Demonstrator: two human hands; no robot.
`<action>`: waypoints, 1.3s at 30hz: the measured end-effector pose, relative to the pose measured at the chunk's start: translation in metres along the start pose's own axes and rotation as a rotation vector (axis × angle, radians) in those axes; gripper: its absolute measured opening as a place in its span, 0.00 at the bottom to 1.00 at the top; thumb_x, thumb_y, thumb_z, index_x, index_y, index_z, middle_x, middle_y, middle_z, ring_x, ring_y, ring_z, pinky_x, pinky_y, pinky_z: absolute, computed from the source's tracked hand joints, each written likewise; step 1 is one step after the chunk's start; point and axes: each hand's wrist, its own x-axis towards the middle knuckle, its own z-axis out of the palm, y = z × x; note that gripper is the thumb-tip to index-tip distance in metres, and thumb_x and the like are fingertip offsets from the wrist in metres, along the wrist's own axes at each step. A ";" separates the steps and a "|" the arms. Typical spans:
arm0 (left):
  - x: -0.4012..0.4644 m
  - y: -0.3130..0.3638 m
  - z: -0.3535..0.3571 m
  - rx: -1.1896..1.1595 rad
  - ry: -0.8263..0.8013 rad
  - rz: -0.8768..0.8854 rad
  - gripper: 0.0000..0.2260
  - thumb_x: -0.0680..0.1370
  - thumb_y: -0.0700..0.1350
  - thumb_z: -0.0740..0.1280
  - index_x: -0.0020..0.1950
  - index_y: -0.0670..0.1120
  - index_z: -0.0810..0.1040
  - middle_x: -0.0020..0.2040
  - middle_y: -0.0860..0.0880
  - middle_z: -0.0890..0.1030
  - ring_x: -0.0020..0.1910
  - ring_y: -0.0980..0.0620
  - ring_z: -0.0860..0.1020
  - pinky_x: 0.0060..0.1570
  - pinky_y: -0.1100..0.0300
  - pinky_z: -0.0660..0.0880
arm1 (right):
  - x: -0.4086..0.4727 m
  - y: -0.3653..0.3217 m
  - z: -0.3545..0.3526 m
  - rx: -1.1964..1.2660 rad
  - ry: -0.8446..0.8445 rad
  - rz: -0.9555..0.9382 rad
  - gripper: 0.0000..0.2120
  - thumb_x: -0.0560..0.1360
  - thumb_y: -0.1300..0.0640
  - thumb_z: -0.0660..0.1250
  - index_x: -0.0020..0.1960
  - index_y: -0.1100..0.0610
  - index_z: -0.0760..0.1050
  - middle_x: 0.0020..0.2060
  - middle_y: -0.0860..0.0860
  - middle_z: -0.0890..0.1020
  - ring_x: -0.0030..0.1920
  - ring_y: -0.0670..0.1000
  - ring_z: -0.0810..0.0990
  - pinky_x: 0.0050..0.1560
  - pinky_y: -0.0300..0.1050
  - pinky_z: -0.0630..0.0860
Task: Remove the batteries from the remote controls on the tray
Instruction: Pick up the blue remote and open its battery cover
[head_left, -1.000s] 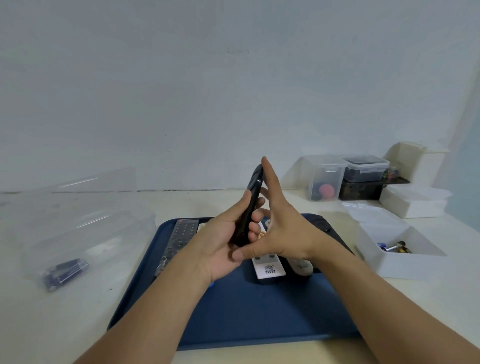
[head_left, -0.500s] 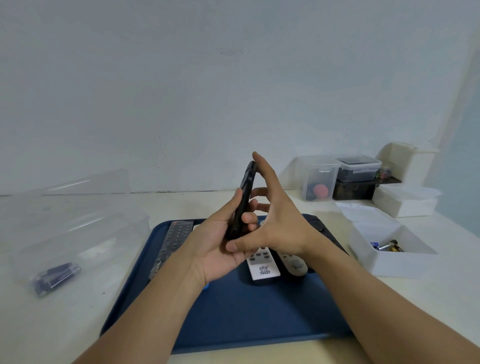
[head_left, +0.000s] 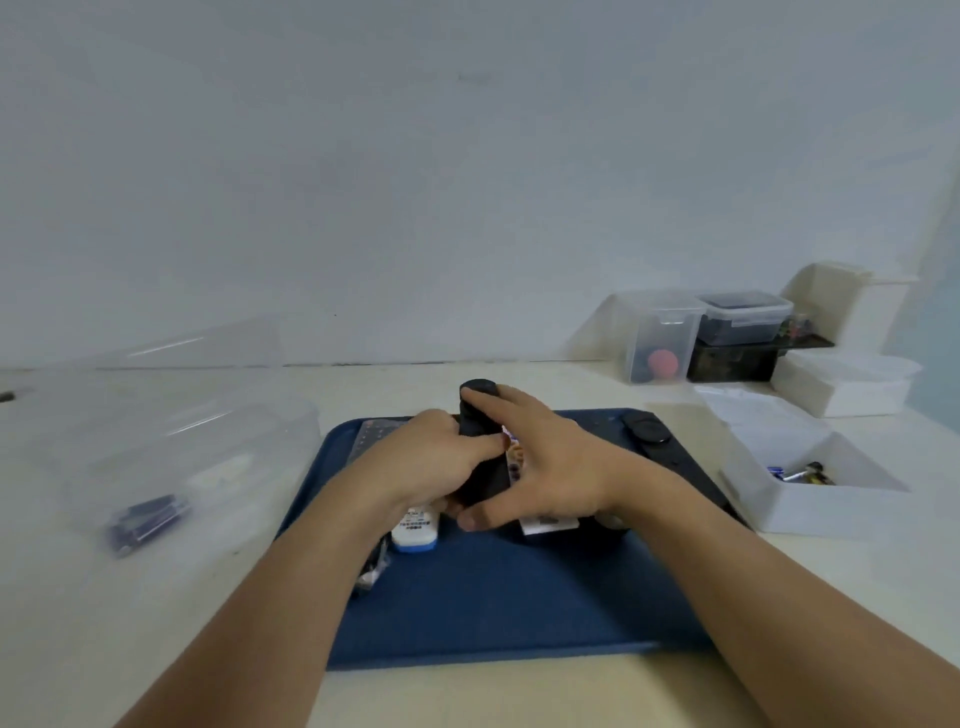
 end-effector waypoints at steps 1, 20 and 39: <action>0.000 -0.003 -0.004 0.037 -0.027 -0.010 0.12 0.80 0.51 0.68 0.44 0.44 0.82 0.29 0.51 0.82 0.26 0.52 0.79 0.27 0.62 0.75 | -0.001 -0.002 0.001 -0.036 -0.032 0.010 0.60 0.59 0.37 0.80 0.81 0.45 0.50 0.80 0.45 0.53 0.80 0.47 0.49 0.79 0.50 0.52; -0.001 -0.016 -0.019 0.904 0.333 -0.042 0.17 0.70 0.57 0.73 0.45 0.49 0.70 0.41 0.52 0.71 0.40 0.49 0.71 0.29 0.59 0.61 | -0.002 -0.004 -0.005 -0.188 0.096 0.018 0.29 0.73 0.44 0.73 0.72 0.52 0.72 0.73 0.46 0.70 0.74 0.46 0.66 0.69 0.37 0.61; 0.012 -0.017 -0.021 0.610 0.301 -0.009 0.09 0.75 0.46 0.70 0.40 0.43 0.73 0.38 0.48 0.76 0.34 0.52 0.75 0.30 0.60 0.68 | 0.007 0.012 -0.004 -0.009 0.314 -0.046 0.10 0.75 0.58 0.70 0.55 0.52 0.83 0.53 0.45 0.84 0.53 0.44 0.81 0.58 0.42 0.78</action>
